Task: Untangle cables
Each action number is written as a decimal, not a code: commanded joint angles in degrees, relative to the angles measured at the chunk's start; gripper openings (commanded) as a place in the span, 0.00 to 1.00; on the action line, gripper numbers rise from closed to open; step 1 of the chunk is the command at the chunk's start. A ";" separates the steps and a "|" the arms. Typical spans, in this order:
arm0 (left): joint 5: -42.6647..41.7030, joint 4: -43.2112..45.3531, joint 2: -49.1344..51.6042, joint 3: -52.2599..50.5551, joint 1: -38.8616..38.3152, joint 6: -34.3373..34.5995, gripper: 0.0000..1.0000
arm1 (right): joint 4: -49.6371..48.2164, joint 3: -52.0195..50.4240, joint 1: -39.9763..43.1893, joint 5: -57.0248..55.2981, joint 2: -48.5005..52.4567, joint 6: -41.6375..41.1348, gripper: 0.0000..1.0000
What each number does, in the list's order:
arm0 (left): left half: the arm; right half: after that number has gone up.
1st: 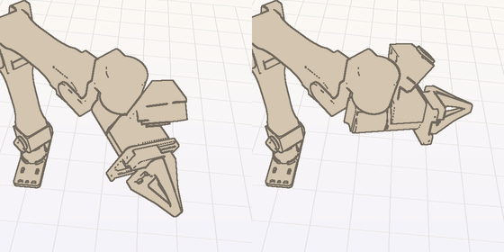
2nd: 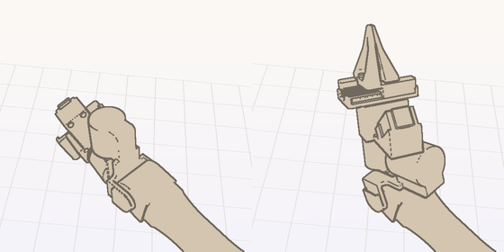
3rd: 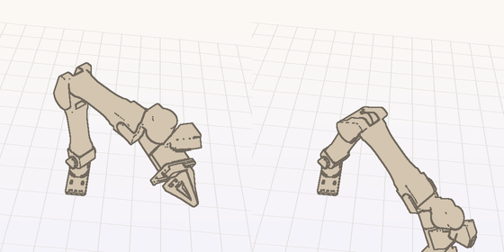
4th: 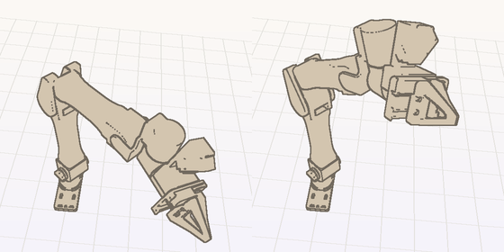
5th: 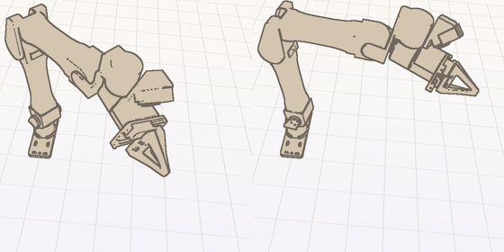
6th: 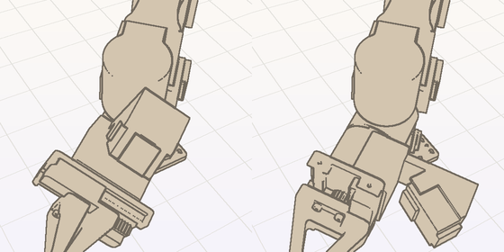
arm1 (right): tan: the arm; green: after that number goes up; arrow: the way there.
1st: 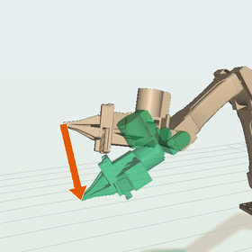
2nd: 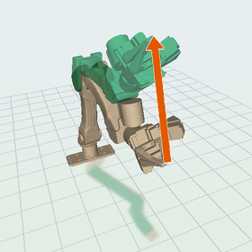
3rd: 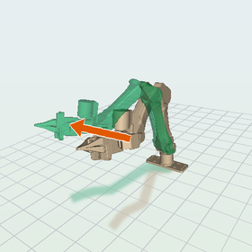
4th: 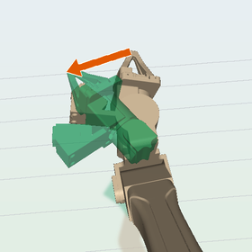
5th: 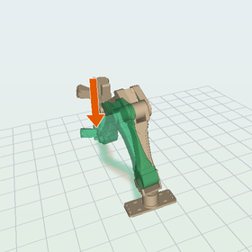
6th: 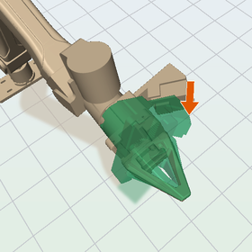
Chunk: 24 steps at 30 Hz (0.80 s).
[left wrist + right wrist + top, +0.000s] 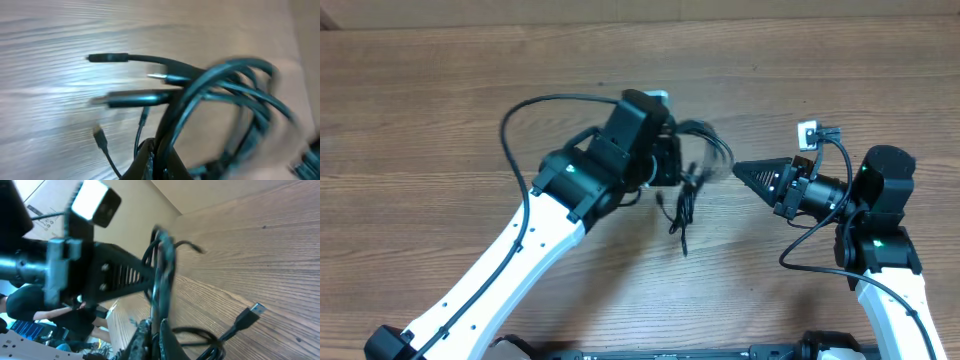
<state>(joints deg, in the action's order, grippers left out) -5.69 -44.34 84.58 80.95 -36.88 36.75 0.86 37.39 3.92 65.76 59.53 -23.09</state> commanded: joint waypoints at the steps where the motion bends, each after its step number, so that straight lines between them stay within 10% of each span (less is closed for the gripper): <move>1: 9.05 -0.96 0.39 0.87 1.29 13.62 0.04 | -0.26 1.29 0.28 -0.15 -0.04 0.70 0.04; 6: 10.97 -2.36 0.39 0.87 1.29 19.54 0.04 | -0.26 1.29 0.28 -0.22 -0.04 0.70 0.04; 10: 8.24 -2.36 0.39 0.87 1.29 11.87 0.04 | -0.07 1.29 0.28 -0.83 -0.02 0.70 0.05; 17: -3.13 -2.10 0.39 0.87 1.27 -6.36 0.04 | 4.61 1.29 0.28 -7.63 -0.02 0.83 0.84; 24: -18.84 -0.87 0.39 0.87 1.29 -19.93 0.04 | 9.46 1.27 0.26 -8.09 -0.02 18.14 0.92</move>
<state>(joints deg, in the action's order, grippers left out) -13.89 -46.09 84.58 80.95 -35.53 26.48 9.28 37.43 4.05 58.94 59.53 -15.77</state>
